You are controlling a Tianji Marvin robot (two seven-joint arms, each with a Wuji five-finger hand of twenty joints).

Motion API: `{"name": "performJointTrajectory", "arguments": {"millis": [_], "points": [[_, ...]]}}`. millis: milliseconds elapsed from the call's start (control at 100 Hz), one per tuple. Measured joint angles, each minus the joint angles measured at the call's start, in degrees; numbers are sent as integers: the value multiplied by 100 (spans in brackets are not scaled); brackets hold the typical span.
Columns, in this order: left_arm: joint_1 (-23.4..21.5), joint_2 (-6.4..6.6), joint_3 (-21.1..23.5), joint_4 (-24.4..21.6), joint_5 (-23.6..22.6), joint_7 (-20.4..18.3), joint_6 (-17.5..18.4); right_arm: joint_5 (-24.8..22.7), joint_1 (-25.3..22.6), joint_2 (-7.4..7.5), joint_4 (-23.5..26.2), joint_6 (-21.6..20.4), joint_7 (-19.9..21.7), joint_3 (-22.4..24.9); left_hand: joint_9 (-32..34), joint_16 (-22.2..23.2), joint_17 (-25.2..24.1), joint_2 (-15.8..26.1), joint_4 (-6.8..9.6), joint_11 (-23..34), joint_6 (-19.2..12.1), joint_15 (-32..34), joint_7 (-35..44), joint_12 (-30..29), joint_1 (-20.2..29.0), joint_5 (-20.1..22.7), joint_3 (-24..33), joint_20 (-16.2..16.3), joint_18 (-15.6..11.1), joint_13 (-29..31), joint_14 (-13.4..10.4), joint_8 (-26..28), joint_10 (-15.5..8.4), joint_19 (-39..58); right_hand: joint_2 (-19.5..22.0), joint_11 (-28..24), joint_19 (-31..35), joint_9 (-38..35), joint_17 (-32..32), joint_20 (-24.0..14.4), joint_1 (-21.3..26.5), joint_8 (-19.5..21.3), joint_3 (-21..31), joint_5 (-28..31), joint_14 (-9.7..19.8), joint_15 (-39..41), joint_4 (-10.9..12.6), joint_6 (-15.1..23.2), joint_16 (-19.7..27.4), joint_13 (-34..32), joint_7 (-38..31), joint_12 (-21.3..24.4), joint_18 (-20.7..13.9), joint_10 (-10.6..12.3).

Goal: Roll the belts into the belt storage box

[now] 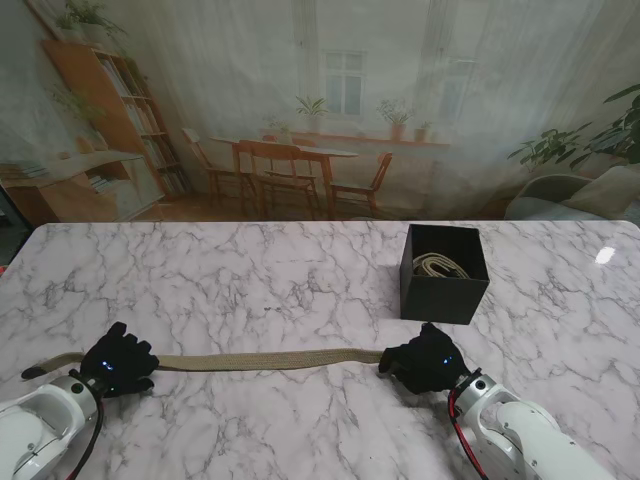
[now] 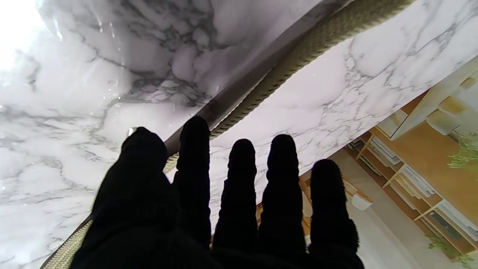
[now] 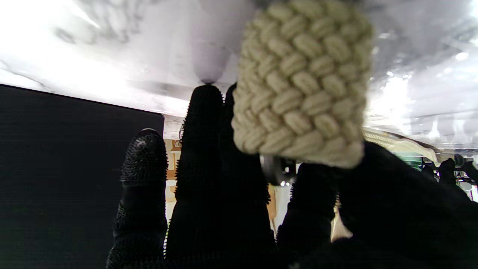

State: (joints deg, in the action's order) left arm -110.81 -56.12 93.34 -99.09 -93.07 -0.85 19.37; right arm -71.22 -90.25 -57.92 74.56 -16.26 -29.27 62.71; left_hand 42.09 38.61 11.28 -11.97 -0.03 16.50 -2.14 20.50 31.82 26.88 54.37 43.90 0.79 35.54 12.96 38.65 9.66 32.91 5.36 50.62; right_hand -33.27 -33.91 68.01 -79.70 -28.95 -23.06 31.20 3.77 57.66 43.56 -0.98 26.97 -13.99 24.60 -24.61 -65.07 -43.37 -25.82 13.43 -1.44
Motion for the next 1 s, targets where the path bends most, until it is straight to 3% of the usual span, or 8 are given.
{"name": "performJointTrajectory", "arguments": {"millis": [90,240,440,530,620,710,840,1000], "points": [[-101,-16,136,-66,64,128,18,1,7,0,-12,1,-10,-3,70,0,72,113,0,2,110,42,-194,-63,0,-22,-8,4,6,81,55,0,0,93,0,0,-1,0,0,4,0,1,0,0,9,-70,0,-3,0,1,5,0,0,0],[-210,-31,264,-94,80,527,-144,26,18,-4,-34,17,-24,-8,133,0,82,469,0,-6,460,103,-1153,-142,-154,-575,-65,6,9,80,70,-254,0,155,0,0,-2,0,1,35,0,4,1,0,27,-95,0,-8,0,59,57,-1,0,0],[-324,-42,424,-157,-113,452,-369,53,20,-8,-37,55,-9,-8,132,0,76,539,0,-74,526,104,-1560,-191,-158,-818,-64,6,9,80,71,-539,2,213,0,0,-2,0,1,40,-1,57,1,-6,50,-95,0,-15,0,83,67,-2,0,0],[-342,-44,432,-187,-88,91,-401,60,23,-9,-36,75,5,-8,131,0,75,539,0,-74,517,104,-1284,-195,-159,-490,-64,6,9,77,79,-263,2,213,45,0,-2,0,8,48,-7,77,2,-139,60,-95,0,-90,1,88,219,-2,0,0],[-341,-48,406,-194,40,-276,-409,79,27,-9,-34,89,21,-13,319,0,75,536,0,-122,462,105,-980,-224,-159,-88,-65,6,20,136,119,-6,2,213,105,0,-5,0,9,74,-71,583,6,-499,63,-85,283,-391,1,116,604,-2,2,8],[-336,-55,353,-184,139,-411,-440,115,34,-11,-34,117,32,-27,419,0,75,546,0,-62,456,119,-792,-223,-159,143,-65,6,23,177,126,64,-1,213,105,0,-5,-1,10,88,-71,760,6,-1016,71,-77,333,-727,-4,118,723,-2,2,8],[-336,-75,361,-182,73,-318,-423,135,58,-12,-33,148,69,-53,419,0,75,611,0,-62,456,119,-793,-222,-222,143,-85,6,68,177,127,64,-2,213,105,0,-5,-1,47,94,-108,856,8,-1324,73,-28,348,-794,-72,119,672,-2,2,14],[-362,-108,642,-357,-6,324,-33,140,79,-12,-2,133,178,-55,420,0,60,611,0,-64,456,119,-815,-222,-222,134,-85,6,75,177,130,65,1,213,162,1,-5,-1,67,95,-138,914,11,-1384,74,73,366,-799,-89,152,617,13,3,38]]}}
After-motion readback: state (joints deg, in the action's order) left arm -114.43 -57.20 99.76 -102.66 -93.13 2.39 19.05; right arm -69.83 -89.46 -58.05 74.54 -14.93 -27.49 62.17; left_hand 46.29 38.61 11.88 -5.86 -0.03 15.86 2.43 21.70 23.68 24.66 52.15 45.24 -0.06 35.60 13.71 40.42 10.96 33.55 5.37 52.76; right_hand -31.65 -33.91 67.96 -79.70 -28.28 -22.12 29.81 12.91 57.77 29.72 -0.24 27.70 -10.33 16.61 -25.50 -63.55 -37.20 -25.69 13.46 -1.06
